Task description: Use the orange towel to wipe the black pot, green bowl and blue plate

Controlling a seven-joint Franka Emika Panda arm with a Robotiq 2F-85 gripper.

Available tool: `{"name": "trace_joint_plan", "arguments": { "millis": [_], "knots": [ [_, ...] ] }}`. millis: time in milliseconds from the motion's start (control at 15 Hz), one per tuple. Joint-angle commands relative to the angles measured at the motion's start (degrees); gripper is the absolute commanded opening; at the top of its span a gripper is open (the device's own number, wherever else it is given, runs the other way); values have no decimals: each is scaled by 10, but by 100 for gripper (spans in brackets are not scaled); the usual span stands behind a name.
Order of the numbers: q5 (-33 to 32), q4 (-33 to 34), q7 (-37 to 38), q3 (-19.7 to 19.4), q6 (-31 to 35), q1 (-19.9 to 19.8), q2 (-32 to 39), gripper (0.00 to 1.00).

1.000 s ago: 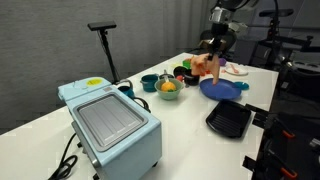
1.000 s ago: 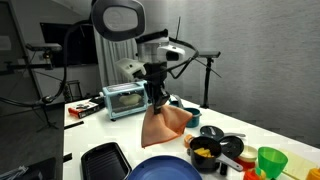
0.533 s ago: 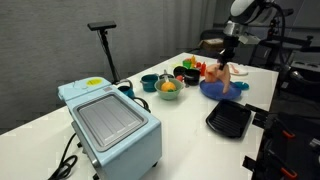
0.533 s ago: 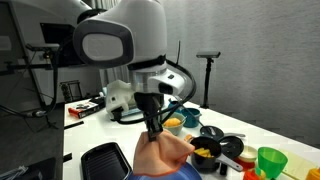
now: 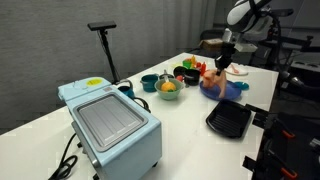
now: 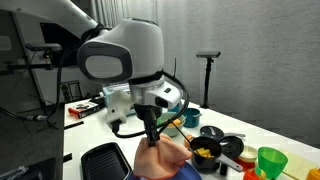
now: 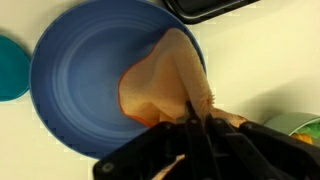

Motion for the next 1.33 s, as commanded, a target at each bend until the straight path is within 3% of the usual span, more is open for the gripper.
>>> {"name": "trace_joint_plan", "arguments": {
  "millis": [0,400,800,1067,1267],
  "knots": [
    [-9,-2,9,1,10,3,7,1],
    [-73,15,76,-3,60,6,132,1],
    [-147,81,152,-31,22,0,212,1],
    [-137,142,192,-55,37,-19,247,1],
    [-107,178,192,-53,38,-46,262,1]
  ]
}}
